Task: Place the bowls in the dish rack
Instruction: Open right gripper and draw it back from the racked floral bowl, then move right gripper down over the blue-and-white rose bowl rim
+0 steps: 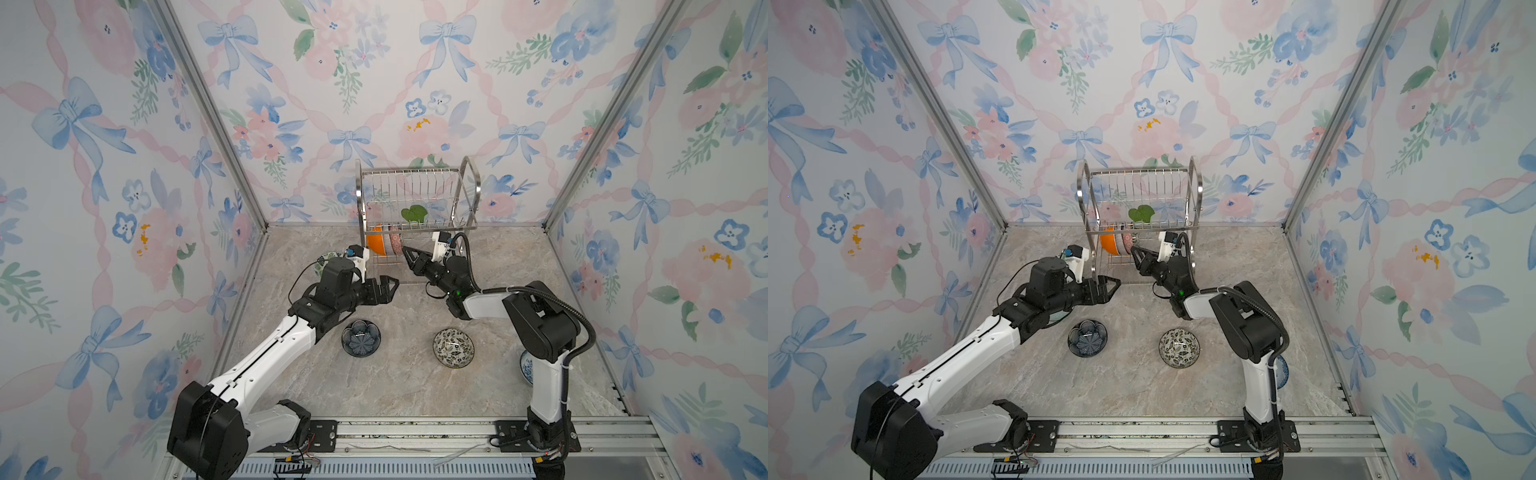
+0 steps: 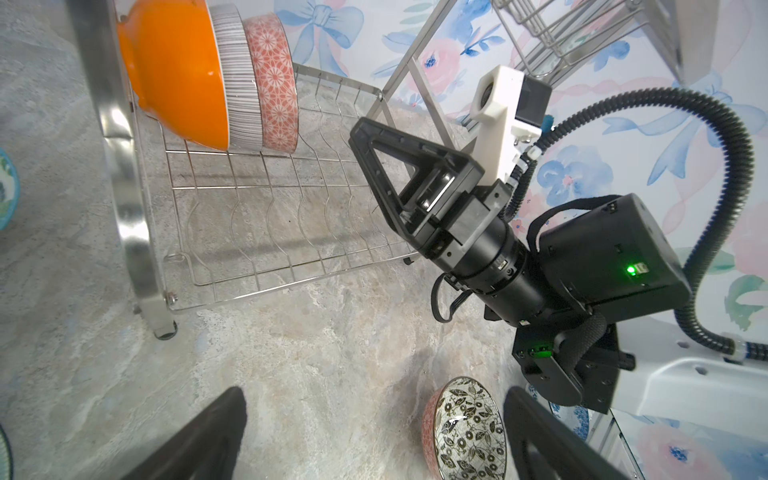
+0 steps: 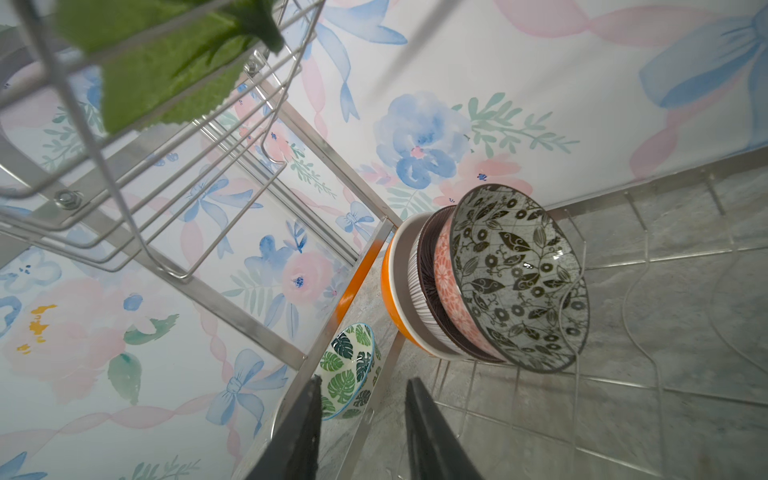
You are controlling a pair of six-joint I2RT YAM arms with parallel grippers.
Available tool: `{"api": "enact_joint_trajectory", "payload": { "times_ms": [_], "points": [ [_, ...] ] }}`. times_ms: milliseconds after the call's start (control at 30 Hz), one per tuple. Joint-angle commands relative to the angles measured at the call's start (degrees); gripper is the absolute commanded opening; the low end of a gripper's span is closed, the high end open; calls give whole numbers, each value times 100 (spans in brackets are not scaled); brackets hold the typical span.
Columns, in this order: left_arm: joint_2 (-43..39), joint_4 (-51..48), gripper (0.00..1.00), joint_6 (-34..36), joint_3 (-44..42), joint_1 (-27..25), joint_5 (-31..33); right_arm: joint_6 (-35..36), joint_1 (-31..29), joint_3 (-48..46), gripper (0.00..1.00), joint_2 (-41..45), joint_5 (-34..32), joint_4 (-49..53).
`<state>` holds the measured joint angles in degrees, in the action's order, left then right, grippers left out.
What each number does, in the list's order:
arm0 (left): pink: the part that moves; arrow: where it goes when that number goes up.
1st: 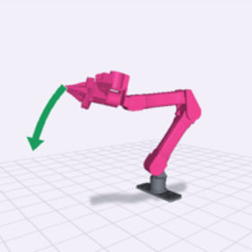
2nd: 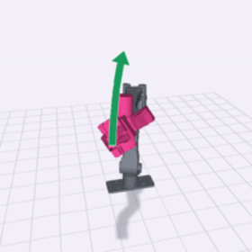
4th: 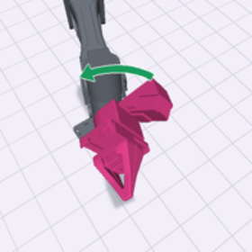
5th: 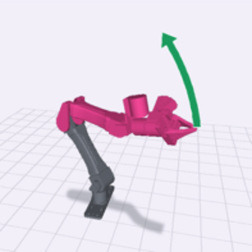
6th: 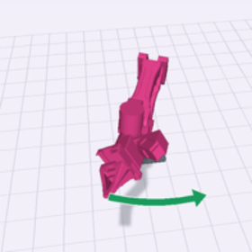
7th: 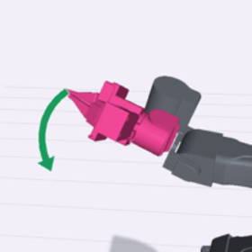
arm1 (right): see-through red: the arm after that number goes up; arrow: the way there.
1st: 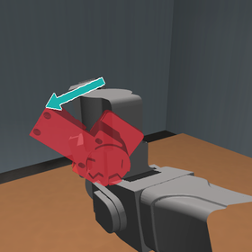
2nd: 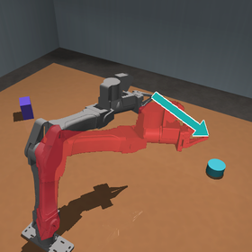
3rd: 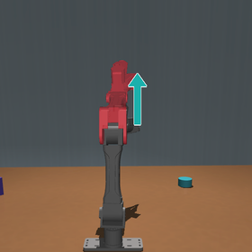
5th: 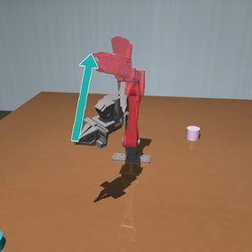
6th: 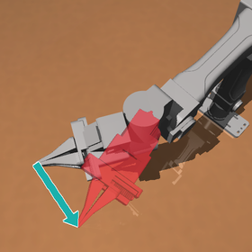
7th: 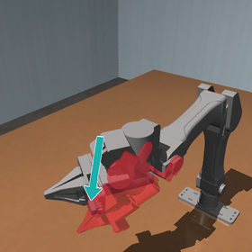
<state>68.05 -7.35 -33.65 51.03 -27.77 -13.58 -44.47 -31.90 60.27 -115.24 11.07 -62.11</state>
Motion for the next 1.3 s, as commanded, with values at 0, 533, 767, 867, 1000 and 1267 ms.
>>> {"api": "enact_joint_trajectory", "payload": {
  "times_ms": [0,533,767,867,1000,1267],
  "points": [
    [-214,-64,98,-79,-192,-62,-46,270,-104,-191,39,395,-163,434],
    [-533,-65,98,-38,-339,-734,529,1373,-394,-270,50,1912,-1228,3691],
    [-641,-56,98,-28,-382,-802,646,1543,-425,-356,53,2556,-1654,4778],
    [-628,-26,98,-25,-374,-818,618,1751,-505,-354,56,2809,-1971,5395],
    [-645,71,98,-11,-433,-866,608,1895,-543,-365,61,3135,-2355,6158],
    [-605,272,98,11,-462,-925,493,2098,-554,-464,74,3737,-2918,7376]
  ]
}}
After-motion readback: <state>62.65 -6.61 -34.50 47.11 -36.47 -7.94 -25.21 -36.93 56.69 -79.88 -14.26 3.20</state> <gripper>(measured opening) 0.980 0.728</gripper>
